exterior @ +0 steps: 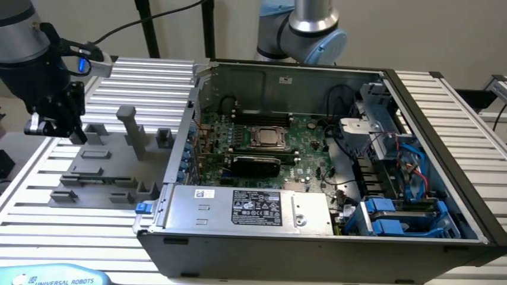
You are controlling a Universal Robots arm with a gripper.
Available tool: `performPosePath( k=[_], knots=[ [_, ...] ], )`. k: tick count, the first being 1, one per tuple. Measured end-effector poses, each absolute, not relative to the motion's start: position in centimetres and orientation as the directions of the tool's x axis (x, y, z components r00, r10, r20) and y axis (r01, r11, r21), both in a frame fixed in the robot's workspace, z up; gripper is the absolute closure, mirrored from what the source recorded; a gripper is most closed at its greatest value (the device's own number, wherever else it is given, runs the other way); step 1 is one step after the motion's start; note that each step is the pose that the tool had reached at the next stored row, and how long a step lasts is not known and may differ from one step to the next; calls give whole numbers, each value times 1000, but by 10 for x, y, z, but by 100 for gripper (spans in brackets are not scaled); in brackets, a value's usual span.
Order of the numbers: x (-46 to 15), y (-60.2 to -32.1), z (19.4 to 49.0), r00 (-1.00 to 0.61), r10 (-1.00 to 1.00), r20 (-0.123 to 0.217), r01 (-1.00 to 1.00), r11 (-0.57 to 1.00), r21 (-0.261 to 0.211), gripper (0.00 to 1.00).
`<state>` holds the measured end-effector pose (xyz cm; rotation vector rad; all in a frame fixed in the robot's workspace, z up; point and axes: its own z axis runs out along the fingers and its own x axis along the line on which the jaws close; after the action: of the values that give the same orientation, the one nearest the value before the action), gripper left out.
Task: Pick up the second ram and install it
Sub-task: 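Pick up the second ram and move it above second insertion slot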
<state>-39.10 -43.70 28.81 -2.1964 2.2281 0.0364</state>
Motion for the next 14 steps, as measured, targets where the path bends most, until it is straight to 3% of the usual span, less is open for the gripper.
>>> performPosePath(
  k=[14],
  knots=[
    [-383,-447,263,32,-999,-25,-999,-32,8,89]
  ],
)
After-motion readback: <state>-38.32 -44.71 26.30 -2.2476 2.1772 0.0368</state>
